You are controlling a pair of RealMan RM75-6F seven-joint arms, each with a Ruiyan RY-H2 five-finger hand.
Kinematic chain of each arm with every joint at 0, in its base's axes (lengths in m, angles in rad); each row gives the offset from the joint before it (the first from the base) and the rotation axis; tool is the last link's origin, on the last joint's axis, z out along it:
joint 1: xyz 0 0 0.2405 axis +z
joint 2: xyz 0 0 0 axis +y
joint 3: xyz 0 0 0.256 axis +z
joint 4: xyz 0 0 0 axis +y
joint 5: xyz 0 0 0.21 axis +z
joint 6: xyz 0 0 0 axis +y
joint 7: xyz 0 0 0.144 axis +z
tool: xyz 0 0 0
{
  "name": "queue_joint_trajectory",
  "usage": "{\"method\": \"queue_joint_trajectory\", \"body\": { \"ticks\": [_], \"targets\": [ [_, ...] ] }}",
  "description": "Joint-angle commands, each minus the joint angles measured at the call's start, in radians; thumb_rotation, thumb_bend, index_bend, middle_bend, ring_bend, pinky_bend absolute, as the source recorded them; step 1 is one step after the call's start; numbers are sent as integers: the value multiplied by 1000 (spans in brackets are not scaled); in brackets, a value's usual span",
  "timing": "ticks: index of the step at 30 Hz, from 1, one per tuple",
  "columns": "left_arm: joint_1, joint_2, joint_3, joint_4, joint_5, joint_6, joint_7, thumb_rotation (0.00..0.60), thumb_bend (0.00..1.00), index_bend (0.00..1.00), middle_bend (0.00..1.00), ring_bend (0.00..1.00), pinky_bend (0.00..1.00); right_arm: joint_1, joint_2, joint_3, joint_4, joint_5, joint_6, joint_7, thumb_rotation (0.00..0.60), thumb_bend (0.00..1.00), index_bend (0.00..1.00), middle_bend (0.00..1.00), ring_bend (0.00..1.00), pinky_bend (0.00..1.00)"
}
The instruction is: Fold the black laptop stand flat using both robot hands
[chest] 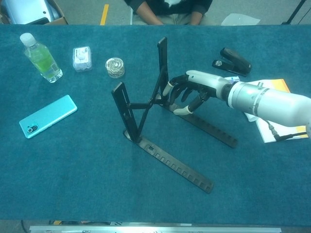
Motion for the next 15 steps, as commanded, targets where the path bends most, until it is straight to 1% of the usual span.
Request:
{"method": "queue_joint_trajectory", "body": {
  "ticks": [1, 5, 8, 11, 15],
  "targets": [
    [1, 1, 0, 0, 1, 2, -1, 600, 390, 23, 17, 0, 0, -1, 1, 2, -5, 6, -1, -5, 600, 194, 309, 447, 278, 317],
    [6, 3, 2, 0, 2, 8, -4, 600, 390, 23, 17, 0, 0, -15, 34, 3, -47, -4, 7, 1, 600, 194, 309, 447, 278, 317],
    [8, 5, 3, -1, 2, 10, -6, 600, 391, 22, 17, 0, 0, -30, 90, 4, -104, -30, 10, 20, 600, 194, 310, 447, 278, 317],
    [8, 4, 3, -2, 4, 12, -6, 600, 390, 22, 17, 0, 0, -52, 156, 11, -162, -64, 27, 57, 600, 194, 310, 447, 278, 317],
    [4, 3, 4, -6, 10, 7, 0, 600, 390, 23, 17, 0, 0, -88, 261, 30, -242, -134, 65, 139, 600, 194, 309, 447, 278, 317]
  ]
}}
